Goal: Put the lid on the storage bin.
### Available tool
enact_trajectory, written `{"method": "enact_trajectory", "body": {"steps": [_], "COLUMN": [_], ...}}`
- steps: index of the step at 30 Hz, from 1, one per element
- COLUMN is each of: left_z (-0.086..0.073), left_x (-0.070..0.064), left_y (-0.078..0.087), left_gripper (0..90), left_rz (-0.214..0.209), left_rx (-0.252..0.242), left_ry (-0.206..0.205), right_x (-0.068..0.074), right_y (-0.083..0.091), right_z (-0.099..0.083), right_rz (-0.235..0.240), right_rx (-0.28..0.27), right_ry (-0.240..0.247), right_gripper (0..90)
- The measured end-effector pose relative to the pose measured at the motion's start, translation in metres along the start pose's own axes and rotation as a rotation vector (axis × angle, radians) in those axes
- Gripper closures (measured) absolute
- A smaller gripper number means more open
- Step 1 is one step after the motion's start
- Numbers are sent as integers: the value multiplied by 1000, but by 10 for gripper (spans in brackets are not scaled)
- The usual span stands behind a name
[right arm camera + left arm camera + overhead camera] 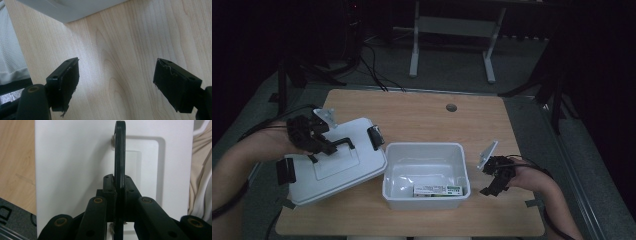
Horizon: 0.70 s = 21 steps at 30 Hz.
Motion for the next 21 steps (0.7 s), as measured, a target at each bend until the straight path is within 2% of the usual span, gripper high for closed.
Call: {"method": "enact_trajectory", "body": {"steps": [5,7,8,15,21], "left_z": [19,21,31,57,77], "left_x": [-9,-10,-15,-28,-35], "left_y": [4,5,5,-5,-13], "left_gripper": [838,838,838,838,838], "left_rz": [-1,-5,-12,-36,-57], "left_rx": [5,4,-1,24,9], "left_ry": [-34,-38,-55,-121,-146], "right_x": [1,1,1,2,2], "right_y": [0,0,-1,-3,-7], "right_z": [0,1,1,-1,-2], "right_rz": [2,3,4,7,11], "right_rx": [-4,-6,-7,-9,-6], "right_ry": [2,0,-1,2,3], "right_gripper": [201,201,201,201,201]}}
Point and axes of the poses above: each handheld gripper's, and its own axes: y roughly backward along the jaws, z roughly out of its top, x roughly to its left, the point moved 7 cm from there along -y, roughly forward along the jaws, and after that the axes turned 8 degrees about x, right-handed, at the moved point
